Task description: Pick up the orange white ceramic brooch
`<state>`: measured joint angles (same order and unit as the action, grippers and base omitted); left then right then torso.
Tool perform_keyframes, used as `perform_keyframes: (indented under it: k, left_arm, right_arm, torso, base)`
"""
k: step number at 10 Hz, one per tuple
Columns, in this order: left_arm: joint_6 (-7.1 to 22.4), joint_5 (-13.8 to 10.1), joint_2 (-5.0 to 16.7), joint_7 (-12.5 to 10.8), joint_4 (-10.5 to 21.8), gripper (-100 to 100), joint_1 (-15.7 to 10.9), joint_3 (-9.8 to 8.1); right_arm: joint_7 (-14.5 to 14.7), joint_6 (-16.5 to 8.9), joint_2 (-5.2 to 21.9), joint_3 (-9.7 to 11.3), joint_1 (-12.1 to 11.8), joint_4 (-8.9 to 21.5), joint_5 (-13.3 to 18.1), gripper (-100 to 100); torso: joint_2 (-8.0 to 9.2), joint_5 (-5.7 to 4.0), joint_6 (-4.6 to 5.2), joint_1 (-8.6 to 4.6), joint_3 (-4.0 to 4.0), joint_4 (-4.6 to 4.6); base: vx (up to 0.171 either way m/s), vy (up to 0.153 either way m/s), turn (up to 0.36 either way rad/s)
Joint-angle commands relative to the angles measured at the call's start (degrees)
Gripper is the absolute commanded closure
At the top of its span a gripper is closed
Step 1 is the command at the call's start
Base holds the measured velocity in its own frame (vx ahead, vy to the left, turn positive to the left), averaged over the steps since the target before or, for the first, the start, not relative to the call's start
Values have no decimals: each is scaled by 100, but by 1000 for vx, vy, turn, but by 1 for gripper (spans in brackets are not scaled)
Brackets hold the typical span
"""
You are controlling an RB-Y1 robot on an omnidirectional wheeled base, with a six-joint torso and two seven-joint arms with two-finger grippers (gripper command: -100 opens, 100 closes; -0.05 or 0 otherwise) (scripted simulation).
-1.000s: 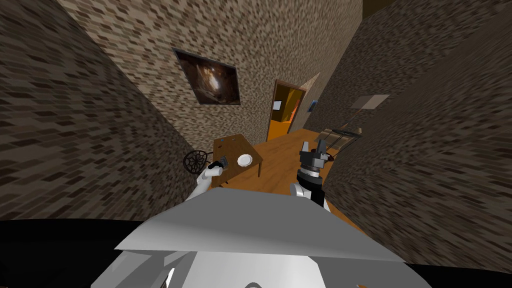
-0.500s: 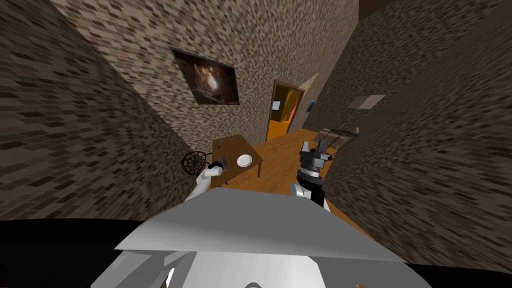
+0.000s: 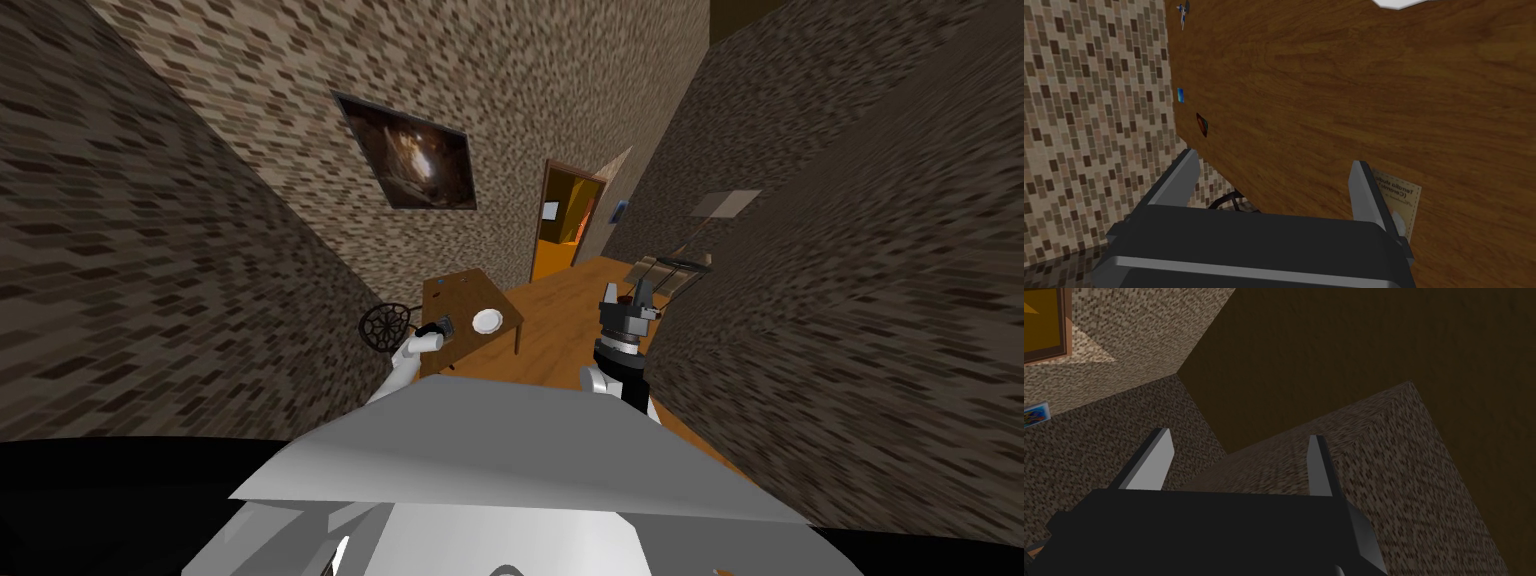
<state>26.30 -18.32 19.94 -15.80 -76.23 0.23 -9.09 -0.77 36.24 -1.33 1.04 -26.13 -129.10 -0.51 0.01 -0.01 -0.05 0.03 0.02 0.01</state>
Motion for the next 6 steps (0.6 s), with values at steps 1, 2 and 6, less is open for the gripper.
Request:
perform_keyframes:
  k: [1, 2, 6]
  left_arm:
    - [-4, 5, -4, 0, 1, -100, 1, -1]
    - [-4, 5, -4, 0, 1, -100, 1, -1]
    - [-4, 5, -4, 0, 1, -100, 1, -1]
  right_arm:
    - [0, 0, 0, 0, 0, 0, 0, 0]
    - [0, 0, 0, 0, 0, 0, 0, 0]
    - [0, 0, 0, 0, 0, 0, 0, 0]
  torso:
    - [0, 0, 0, 0, 0, 0]
    - [-3, 1, 0, 4, -2, -1]
    - [-3, 1, 1, 3, -2, -1]
  base:
    - [11, 12, -6]
    - [8, 10, 15]
    - [3, 2, -12]
